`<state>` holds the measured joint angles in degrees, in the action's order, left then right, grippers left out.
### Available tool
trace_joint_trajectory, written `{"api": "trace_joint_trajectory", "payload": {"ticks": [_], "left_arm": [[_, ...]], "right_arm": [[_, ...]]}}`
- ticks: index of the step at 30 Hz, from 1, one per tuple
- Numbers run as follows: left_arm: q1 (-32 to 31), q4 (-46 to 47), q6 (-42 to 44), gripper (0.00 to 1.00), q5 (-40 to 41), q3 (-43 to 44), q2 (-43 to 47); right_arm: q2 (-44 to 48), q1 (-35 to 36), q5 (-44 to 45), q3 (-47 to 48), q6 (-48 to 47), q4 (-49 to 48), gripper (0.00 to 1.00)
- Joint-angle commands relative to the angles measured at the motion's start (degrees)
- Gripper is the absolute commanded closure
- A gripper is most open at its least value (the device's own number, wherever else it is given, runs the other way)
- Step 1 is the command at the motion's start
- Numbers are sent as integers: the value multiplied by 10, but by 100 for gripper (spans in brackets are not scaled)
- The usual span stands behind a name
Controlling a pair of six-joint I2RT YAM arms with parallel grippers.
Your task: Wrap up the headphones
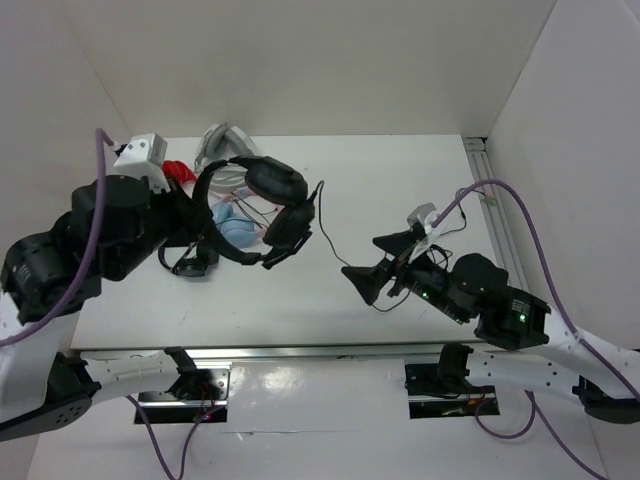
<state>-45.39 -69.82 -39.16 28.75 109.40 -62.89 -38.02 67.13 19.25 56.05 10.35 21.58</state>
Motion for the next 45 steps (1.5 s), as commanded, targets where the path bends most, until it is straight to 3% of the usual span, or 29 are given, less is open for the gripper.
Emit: {"api": "trace_joint_trajectory", "payload": {"ticks": [1, 9, 12, 14, 16, 19, 23, 25, 29, 32, 35, 37, 38, 39, 45], "left_arm": [[4, 22, 45, 100, -70, 10, 2], [4, 14, 33, 100, -114, 39, 8], [4, 19, 22, 100, -121, 51, 13], [4, 19, 11, 100, -127, 51, 20], [4, 24, 0, 100, -116, 56, 27], [4, 19, -35, 100, -73, 64, 40], [4, 28, -62, 100, -78, 64, 58], [4, 35, -75, 100, -84, 64, 65], [4, 46, -88, 100, -85, 70, 71], [4, 46, -94, 100, -85, 70, 71], [4, 52, -100, 100, -64, 56, 71], [4, 57, -115, 100, -45, 40, 71], [4, 63, -115, 100, -45, 40, 71], [4, 63, -123, 100, -37, 40, 71], [4, 97, -160, 100, -31, 16, 82]], "right_arm": [[-24, 0, -3, -30, -22, -120, 0], [-72, -5, 0, -79, -58, -268, 0], [-93, -5, -6, -97, -58, -302, 5], [-99, -5, -6, -110, -58, -319, 17], [-93, -25, -13, -130, -52, -332, 22], [-76, -101, -117, -160, -26, -348, 25], [-84, -204, -275, -176, 12, -377, 39], [-99, -248, -314, -183, 20, -386, 51], [-125, -292, -369, -197, 34, -412, 48], [-140, -298, -390, -210, 45, -429, 31], [-148, -298, -390, -227, 50, -452, 31], [-148, -298, -375, -239, 58, -458, 51], [-148, -303, -368, -246, 58, -466, 78], [-148, -303, -355, -246, 58, -466, 99], [-174, -308, -345, -246, 78, -493, 100]]}}
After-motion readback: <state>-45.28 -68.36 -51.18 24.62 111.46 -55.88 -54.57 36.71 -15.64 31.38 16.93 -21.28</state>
